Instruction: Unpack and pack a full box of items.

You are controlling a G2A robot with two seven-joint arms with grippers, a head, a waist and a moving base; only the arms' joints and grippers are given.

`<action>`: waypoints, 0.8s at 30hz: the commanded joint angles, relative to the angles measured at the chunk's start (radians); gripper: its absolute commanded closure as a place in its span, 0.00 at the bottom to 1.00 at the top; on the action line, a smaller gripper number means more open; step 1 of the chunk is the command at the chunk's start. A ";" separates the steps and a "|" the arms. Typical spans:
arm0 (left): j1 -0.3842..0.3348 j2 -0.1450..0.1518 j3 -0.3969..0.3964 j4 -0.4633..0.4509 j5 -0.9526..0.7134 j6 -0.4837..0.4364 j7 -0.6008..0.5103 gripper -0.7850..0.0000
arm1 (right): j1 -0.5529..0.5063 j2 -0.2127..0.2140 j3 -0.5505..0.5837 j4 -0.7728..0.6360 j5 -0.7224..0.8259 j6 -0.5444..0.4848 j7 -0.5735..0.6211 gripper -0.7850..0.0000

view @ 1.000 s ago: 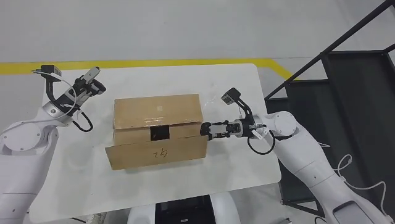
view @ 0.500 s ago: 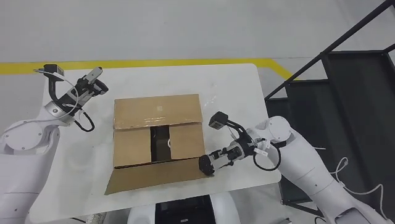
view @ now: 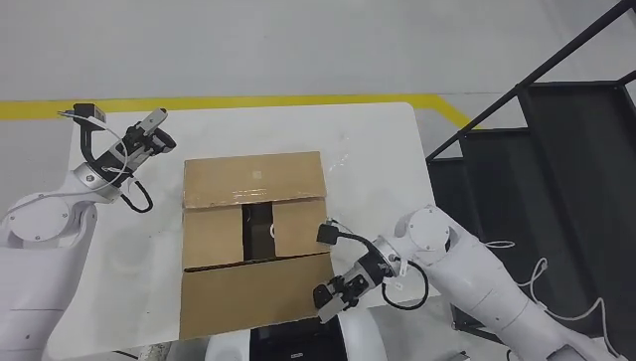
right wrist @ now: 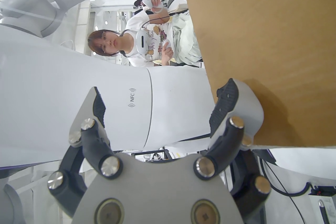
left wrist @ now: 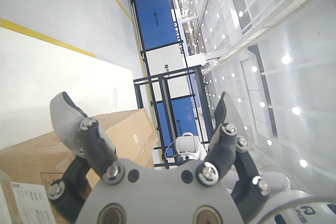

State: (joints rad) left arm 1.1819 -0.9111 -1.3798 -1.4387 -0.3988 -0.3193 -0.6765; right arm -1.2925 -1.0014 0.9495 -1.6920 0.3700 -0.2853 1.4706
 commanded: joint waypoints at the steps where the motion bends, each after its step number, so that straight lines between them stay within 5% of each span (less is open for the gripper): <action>1: 0.001 -0.001 -0.002 -0.001 0.003 0.001 -0.002 0.00 | -0.002 0.001 -0.007 -0.007 -0.031 -0.005 -0.008 0.00; 19: -0.018 -0.018 0.025 -0.008 0.026 0.030 -0.013 0.00 | -0.027 0.019 -0.043 -0.073 -0.309 -0.051 -0.106 0.00; 24: -0.054 -0.026 0.048 0.004 0.036 0.053 -0.016 0.00 | -0.043 0.019 -0.015 -0.052 -0.073 -0.080 -0.130 0.00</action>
State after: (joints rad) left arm 1.1381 -0.9351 -1.3375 -1.4387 -0.3628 -0.2725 -0.6926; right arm -1.3363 -0.9827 0.9244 -1.7495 0.2064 -0.3607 1.3284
